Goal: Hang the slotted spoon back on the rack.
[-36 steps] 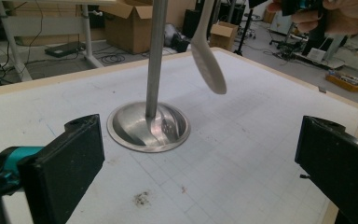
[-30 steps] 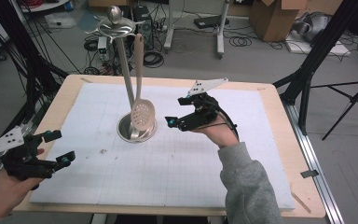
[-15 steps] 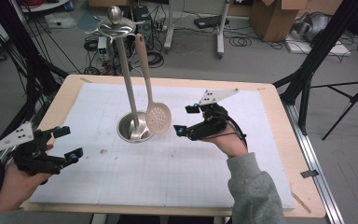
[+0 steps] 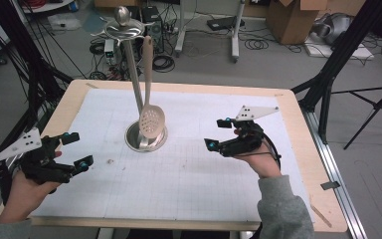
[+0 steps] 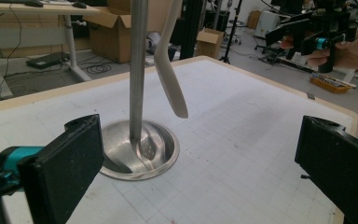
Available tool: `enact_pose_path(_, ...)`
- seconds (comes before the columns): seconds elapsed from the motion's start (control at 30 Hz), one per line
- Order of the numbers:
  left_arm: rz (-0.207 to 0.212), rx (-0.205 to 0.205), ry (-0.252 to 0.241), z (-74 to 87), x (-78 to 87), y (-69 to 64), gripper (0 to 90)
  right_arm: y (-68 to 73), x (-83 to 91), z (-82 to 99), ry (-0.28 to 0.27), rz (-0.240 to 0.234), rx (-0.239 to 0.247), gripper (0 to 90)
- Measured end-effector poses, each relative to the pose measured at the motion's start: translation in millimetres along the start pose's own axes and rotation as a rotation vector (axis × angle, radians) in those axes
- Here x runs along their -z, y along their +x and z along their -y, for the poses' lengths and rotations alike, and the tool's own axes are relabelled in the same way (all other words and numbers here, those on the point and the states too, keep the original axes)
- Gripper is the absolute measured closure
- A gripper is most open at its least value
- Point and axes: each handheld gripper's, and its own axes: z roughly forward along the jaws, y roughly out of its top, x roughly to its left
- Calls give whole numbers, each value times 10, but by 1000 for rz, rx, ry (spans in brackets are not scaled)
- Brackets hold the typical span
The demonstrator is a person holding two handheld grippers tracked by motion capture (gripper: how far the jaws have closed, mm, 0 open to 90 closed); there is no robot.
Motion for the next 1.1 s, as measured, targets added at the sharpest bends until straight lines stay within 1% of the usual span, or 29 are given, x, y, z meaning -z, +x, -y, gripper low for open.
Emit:
enact_pose_path(0.03,1,4,-4,-1,-8,-3,17,-5,18,20,-4,8,1,140)
enact_pose_path(0.17,7,-2,-7,-11,-33,-9,17,-13,85,96,-15,30,-4,138)
enact_pose_path(0.23,9,-1,-8,-9,-43,-7,17,-28,112,139,-37,43,-6,139)
enact_pose_path(0.27,9,-1,-6,-7,-48,-4,18,-30,126,164,-46,50,-20,139)
enact_pose_path(0.37,10,2,-5,-2,-58,-1,17,-60,156,250,-72,65,-27,139)
enact_pose_path(0.43,10,2,-3,-2,-62,0,17,-72,175,306,-66,74,-39,138)
enact_pose_path(0.53,14,-6,-8,-3,-57,-2,18,-103,204,369,-63,95,-38,135)
enact_pose_path(0.6,7,-24,-26,-8,-48,-3,17,-115,235,410,-75,107,-39,135)
enact_pose_path(0.67,4,-24,-34,-11,-41,0,17,-129,266,448,-83,122,-44,120)
enact_pose_path(0.73,3,-23,-32,-5,-40,6,17,-147,297,483,-95,142,-53,114)
enact_pose_path(0.77,1,-22,-28,0,-42,11,17,-149,314,502,-113,151,-55,114)
enact_pose_path(0.83,-4,-21,-21,15,-49,23,17,-157,347,540,-132,169,-65,114)
enact_pose_path(0.9,-7,-17,-15,28,-51,34,18,-162,376,582,-140,189,-71,114)
enact_pose_path(1.1,-12,-12,-19,36,-39,50,17,-189,442,677,-149,216,-80,106)
